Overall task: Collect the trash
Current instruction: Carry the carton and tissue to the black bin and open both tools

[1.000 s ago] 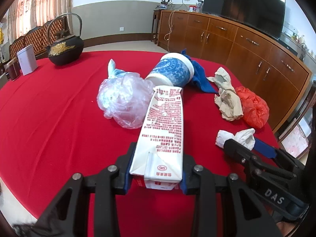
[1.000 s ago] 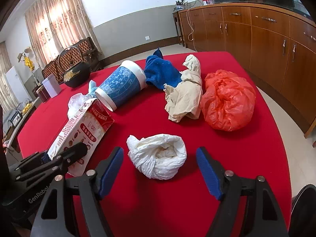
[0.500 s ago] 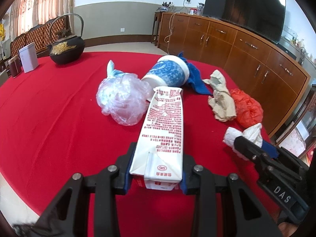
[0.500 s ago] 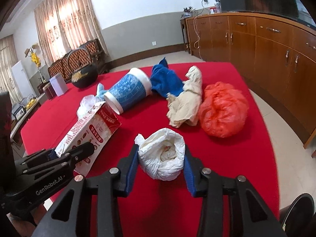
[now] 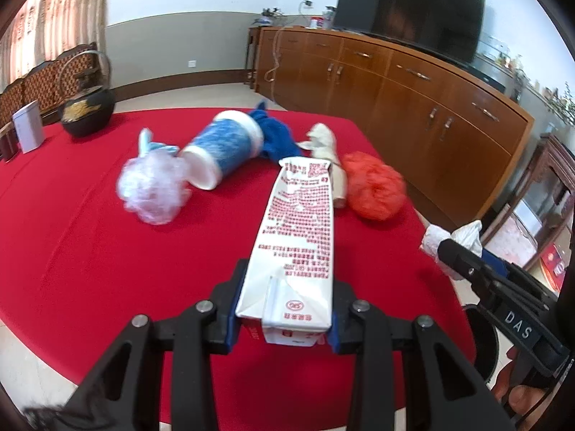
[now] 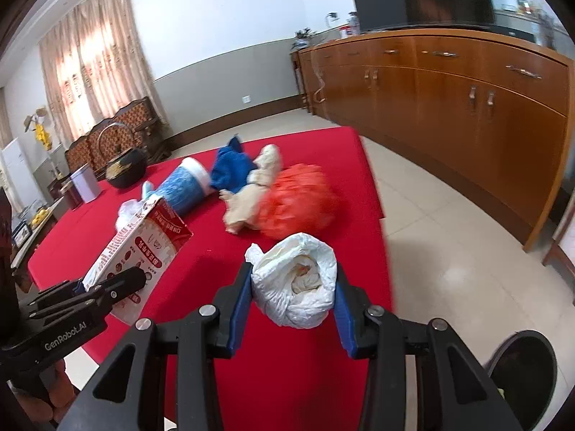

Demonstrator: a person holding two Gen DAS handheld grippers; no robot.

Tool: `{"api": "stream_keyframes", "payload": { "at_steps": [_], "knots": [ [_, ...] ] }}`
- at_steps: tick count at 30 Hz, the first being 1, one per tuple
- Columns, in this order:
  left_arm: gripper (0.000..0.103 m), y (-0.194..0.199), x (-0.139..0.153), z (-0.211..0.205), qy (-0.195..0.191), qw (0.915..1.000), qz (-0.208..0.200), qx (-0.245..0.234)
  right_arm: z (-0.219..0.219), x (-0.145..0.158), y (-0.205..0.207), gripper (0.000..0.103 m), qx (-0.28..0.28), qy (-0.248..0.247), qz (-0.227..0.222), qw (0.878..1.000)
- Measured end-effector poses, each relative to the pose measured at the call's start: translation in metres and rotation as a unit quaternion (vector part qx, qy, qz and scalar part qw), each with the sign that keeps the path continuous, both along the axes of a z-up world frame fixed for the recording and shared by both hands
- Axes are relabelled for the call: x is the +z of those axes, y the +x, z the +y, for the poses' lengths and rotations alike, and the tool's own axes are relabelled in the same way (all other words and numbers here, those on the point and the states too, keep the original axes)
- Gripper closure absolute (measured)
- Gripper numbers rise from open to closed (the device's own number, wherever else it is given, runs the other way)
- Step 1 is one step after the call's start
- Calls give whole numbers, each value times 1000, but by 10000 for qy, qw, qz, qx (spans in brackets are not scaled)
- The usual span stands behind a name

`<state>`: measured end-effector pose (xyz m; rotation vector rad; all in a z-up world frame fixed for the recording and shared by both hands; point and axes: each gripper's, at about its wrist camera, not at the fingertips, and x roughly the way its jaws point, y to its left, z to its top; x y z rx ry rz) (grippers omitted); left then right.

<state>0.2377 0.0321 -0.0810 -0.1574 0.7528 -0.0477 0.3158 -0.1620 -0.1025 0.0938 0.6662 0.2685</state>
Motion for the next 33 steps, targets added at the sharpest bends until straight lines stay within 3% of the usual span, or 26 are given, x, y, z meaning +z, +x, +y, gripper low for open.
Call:
{"api": "stream_keyframes", "payload": {
  "at_steps": [20,33],
  "knots": [
    [65,-13,13,-128,-50,9923,-83,-1235,-158,10,-70,59,-1456,103,-90,9892],
    [65,-25,4,-214,-58,9775,108,-2105,-251,1,-128,59,-2366,215,-18,9714]
  ]
}}
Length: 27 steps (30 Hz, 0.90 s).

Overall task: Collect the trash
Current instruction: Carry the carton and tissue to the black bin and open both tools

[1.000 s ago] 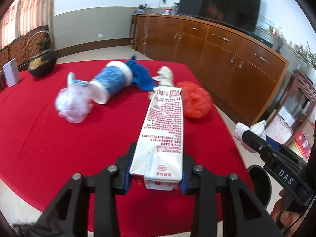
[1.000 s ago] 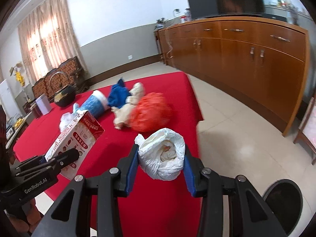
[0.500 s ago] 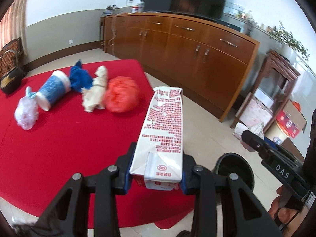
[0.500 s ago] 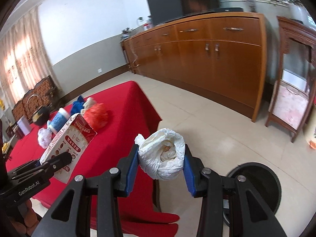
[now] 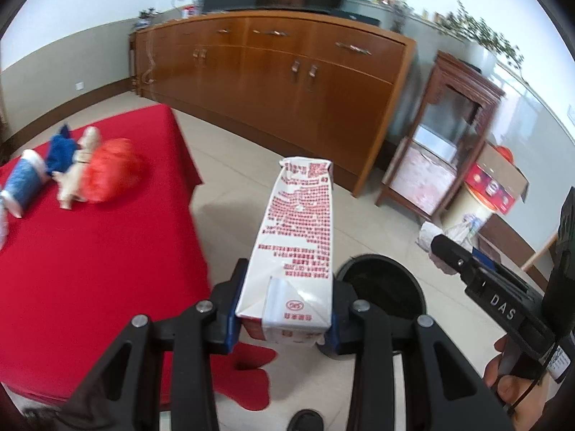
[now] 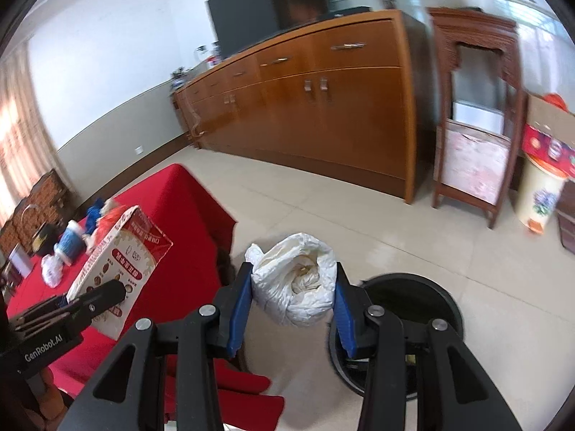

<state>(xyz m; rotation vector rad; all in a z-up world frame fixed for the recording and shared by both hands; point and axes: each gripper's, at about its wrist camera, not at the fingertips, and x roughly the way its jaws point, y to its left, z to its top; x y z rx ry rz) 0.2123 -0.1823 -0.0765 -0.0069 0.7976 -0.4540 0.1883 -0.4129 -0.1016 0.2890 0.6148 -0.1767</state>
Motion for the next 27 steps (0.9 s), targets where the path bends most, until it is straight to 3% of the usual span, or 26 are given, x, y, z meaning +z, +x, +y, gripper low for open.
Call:
{"api": "stream_keyframes", "payload": {
  "at_steps": [12,27],
  "knots": [
    [65,-7,-31,-80,131,9960,430,-770,-86,-29,-43,59,-885,170,514,9946],
    [65,6,-105,-156,514,9812,1421,-1199,-154,-90,-16,59,-1100,665,1441,9812]
  ]
}}
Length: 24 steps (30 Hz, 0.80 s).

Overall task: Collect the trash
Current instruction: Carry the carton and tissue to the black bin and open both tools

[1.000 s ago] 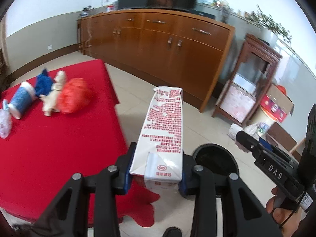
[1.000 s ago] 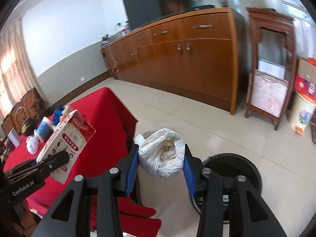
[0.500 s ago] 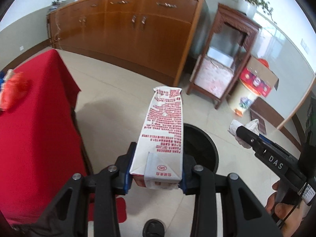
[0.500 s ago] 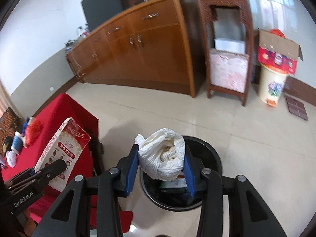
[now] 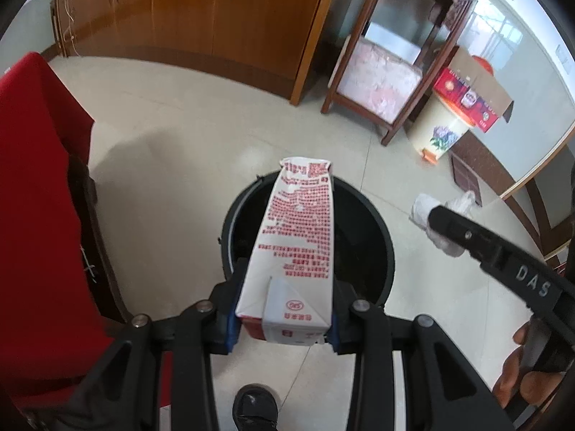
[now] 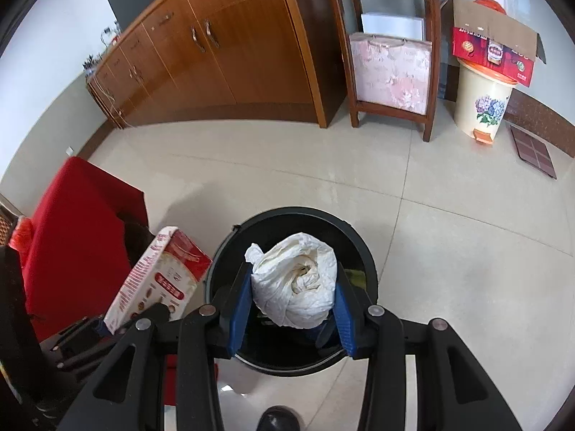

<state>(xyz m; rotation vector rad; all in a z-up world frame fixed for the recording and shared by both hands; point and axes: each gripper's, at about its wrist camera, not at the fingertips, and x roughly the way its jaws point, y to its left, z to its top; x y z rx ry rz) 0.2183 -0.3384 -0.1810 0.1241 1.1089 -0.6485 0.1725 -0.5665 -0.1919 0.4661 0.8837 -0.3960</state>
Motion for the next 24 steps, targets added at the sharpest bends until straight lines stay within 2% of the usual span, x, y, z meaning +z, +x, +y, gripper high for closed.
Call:
{"api": "stream_keyframes", "payload": {
  "at_steps": [8,11,12,13,14,20,24],
  "knots": [
    [64,11,-19,-21,57,9995,319,-23,-20,-13,25,58,-85,110,122,9998],
    [61,14,-22,-24,14,9992,401,7,-23,-15,31,54,-86,146,177,9997],
    [56,15,-23,-24,34,9992,393,22,-24,-16,33,49,-118,129,220,9996],
    [47,16,-23,-25,47,9992,388,34,-25,-16,35,44,-167,104,249,9995],
    [42,17,-23,-24,49,9992,389,48,-25,-16,35,34,-196,80,251,9995],
    [41,18,-3,-12,-40,9998,83,166,-30,4,23,33,-518,-168,-53,9985],
    [41,16,18,5,-45,9996,-174,227,-28,18,15,33,-611,-107,-293,9976]
  ]
}}
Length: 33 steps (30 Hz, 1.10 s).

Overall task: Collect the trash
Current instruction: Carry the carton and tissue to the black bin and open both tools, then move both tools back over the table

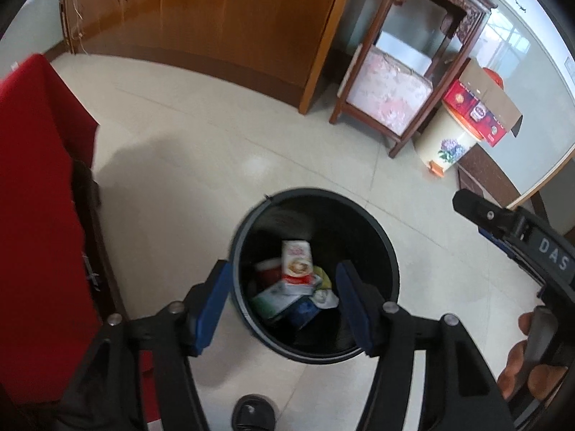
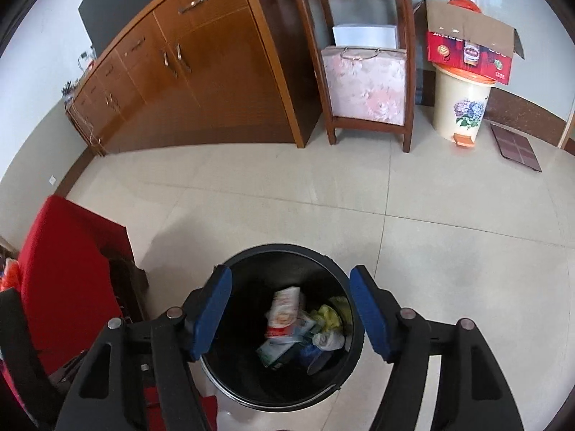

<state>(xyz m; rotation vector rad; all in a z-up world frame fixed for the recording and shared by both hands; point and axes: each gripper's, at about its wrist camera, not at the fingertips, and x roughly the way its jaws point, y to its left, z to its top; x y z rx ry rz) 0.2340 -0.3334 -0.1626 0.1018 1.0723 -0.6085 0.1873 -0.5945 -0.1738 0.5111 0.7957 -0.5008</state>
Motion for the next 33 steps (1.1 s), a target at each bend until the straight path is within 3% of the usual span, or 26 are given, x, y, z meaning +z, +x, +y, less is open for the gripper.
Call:
{"api": "stream_keyframes", "payload": {
  "at_steps": [6,13,20,24,29,33],
  "knots": [
    [41,-7,37,30,-88,9992,-338,168,19,18,-8,33,95,-53,-171,9998],
    [40,-19,77,70,-165,9968,-695,366,62,30,-9,25,448,-72,-99,9989],
    [40,-28,100,109,-204,9928,-949,697,117,60,-11,9,708,-463,-434,9955],
    [40,-31,109,137,-263,9894,-1064,957,154,81,-12,5,911,-958,-772,9882],
    [40,-34,118,174,-254,9835,-1219,1312,202,100,-4,5,1564,-1208,-1300,9716],
    [40,-35,121,216,-280,9774,-1281,1657,239,104,15,5,2086,-1266,-1281,9613]
  ]
}}
